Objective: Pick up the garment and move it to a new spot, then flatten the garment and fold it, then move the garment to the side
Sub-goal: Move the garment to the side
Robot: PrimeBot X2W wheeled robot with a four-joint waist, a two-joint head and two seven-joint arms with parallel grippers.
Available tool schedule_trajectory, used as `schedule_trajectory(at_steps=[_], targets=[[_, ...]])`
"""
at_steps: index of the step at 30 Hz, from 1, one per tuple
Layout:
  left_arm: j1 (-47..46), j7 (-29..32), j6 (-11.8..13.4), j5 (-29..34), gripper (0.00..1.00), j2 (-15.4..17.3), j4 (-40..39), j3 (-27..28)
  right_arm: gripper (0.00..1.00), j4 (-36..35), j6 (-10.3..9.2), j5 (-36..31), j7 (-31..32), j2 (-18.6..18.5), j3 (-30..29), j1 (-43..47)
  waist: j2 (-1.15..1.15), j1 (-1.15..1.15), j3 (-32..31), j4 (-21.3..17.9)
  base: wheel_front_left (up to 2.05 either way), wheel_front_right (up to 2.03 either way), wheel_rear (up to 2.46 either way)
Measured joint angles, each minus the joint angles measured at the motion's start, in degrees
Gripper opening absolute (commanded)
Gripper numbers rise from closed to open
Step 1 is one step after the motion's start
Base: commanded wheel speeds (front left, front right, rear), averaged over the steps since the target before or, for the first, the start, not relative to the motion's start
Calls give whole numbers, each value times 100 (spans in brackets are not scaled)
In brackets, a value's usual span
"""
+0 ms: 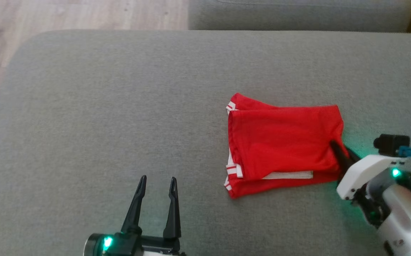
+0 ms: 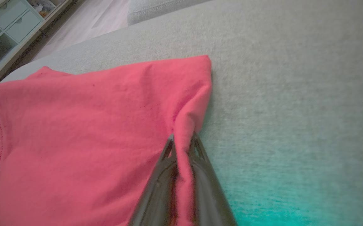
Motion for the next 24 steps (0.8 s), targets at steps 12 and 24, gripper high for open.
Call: schedule_trajectory(at_steps=[12, 24], targets=[[-468, -1, -29, -41, 100, -7, -546, -11, 0, -550, 0, -313, -528, -1951, 664, -1064, 0, -1, 546, -760, 0, 0, 0], [-1389, -2, -64, 165, 100, -24, -570, -111, 47, -175, 0, -454, -876, -3327, 247, -2223, 0, 0, 1651, -1316, 0, 0, 0]])
